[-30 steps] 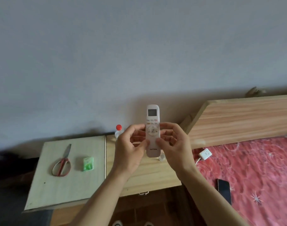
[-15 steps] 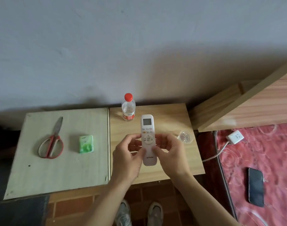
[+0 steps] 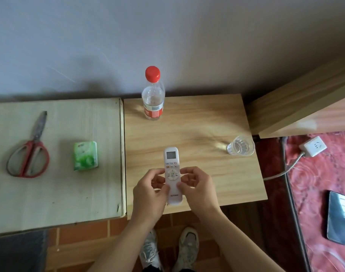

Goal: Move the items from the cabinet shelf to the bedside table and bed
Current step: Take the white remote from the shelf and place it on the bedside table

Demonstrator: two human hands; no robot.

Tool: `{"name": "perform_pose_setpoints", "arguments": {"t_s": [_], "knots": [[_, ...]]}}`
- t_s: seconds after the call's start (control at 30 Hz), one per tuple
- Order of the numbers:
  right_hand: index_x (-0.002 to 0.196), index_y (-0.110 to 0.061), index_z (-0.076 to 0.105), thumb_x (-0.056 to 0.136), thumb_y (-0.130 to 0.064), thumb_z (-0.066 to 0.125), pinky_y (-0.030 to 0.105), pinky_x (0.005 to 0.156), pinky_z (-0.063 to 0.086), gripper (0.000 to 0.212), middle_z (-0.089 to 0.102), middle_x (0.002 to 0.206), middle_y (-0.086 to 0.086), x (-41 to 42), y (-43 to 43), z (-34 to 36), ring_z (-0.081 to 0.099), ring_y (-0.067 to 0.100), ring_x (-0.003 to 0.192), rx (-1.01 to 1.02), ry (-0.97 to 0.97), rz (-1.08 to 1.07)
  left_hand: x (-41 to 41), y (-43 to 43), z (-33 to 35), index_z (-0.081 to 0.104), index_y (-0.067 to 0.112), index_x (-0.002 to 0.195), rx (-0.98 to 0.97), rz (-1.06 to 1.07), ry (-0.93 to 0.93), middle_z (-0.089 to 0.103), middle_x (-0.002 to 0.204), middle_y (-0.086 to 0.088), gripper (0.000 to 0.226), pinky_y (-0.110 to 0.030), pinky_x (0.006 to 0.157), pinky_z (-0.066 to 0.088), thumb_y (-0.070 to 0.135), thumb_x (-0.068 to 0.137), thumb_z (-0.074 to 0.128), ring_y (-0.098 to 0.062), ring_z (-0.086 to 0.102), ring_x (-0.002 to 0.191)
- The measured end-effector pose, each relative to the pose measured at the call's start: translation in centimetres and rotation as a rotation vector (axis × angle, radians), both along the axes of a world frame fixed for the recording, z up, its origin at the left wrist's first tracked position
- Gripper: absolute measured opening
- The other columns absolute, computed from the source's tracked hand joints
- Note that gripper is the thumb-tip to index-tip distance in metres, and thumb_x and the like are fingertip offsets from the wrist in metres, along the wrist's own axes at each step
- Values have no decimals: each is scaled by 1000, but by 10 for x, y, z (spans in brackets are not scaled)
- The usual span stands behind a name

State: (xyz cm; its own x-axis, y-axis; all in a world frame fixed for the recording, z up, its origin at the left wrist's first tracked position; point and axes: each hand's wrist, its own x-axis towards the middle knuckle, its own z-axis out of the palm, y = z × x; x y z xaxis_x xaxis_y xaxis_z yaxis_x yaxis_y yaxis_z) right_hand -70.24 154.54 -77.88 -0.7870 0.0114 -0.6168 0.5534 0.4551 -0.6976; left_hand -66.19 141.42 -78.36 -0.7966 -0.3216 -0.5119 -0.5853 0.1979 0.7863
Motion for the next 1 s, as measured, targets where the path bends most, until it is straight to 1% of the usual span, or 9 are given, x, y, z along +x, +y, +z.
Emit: {"name": "perform_pose_setpoints", "arguments": {"t_s": [0.23, 0.37, 0.53, 0.63, 0.7, 0.83, 0.9, 0.97, 1.0], "knots": [[102, -20, 70, 83, 1, 71, 24, 66, 58, 28, 71, 85, 0, -13, 3, -31, 69, 17, 80, 40, -35, -2, -12, 1, -29, 69, 24, 119, -8, -22, -40, 72, 98, 5, 34, -7, 60, 49, 10, 89, 69, -10, 67, 87], [103, -20, 72, 84, 1, 69, 10, 54, 48, 29, 70, 82, -4, -19, 1, -45, 64, 6, 70, 52, -47, 9, -16, 2, -42, 67, 22, 123, 20, 9, -54, 71, 101, 3, 37, -8, 61, 50, 5, 90, 67, -12, 67, 90], [111, -22, 75, 84, 0, 66, 2, 57, 45, 36, 72, 87, -11, -18, 0, -54, 64, -2, 77, 84, -46, 61, -14, 1, -55, 68, 20, 125, 58, 12, -84, 74, 102, 6, 39, -12, 68, 53, 2, 91, 62, -7, 69, 91], [115, -23, 74, 85, -1, 64, 0, 58, 44, 38, 72, 89, -13, -17, 0, -58, 63, -6, 78, 95, -57, 87, -16, 1, -58, 68, 19, 124, 96, 17, -97, 74, 99, 5, 39, -23, 73, 60, 0, 91, 60, -8, 71, 87], [116, -23, 73, 88, -6, 64, 2, 62, 47, 34, 74, 93, -10, -18, 0, -60, 65, -3, 81, 95, -63, 82, -18, 1, -60, 69, 19, 123, 101, 21, -98, 74, 98, 5, 38, -32, 75, 62, 1, 92, 59, -10, 72, 87], [119, -21, 72, 94, -20, 62, 34, 85, 61, 28, 76, 98, -5, -18, -1, -61, 72, 13, 91, 80, -87, 71, -19, 0, -58, 69, 21, 119, 103, 25, -98, 73, 100, 5, 32, -18, 67, 58, 4, 93, 59, -8, 70, 88], [126, -20, 65, 95, -26, 62, 35, 81, 61, 32, 73, 100, -4, -20, -2, -57, 72, 16, 92, 75, -93, 87, -20, -1, -54, 69, 21, 116, 109, 66, -103, 73, 102, 3, 28, -20, 70, 58, 7, 94, 59, -9, 70, 91], [133, -24, 55, 96, -29, 62, 31, 74, 58, 38, 70, 102, -4, -22, -1, -49, 71, 16, 89, 72, -86, 69, -24, -4, -49, 68, 21, 113, 84, 116, -100, 72, 105, 1, 23, -33, 81, 61, 12, 94, 60, -15, 70, 95], [135, -24, 52, 96, -30, 62, 32, 75, 59, 40, 69, 102, -3, -25, -1, -44, 70, 15, 86, 56, -80, 36, -27, -5, -44, 67, 20, 115, 63, 127, -96, 71, 106, 1, 22, -39, 86, 61, 16, 94, 60, -17, 69, 96]]}}
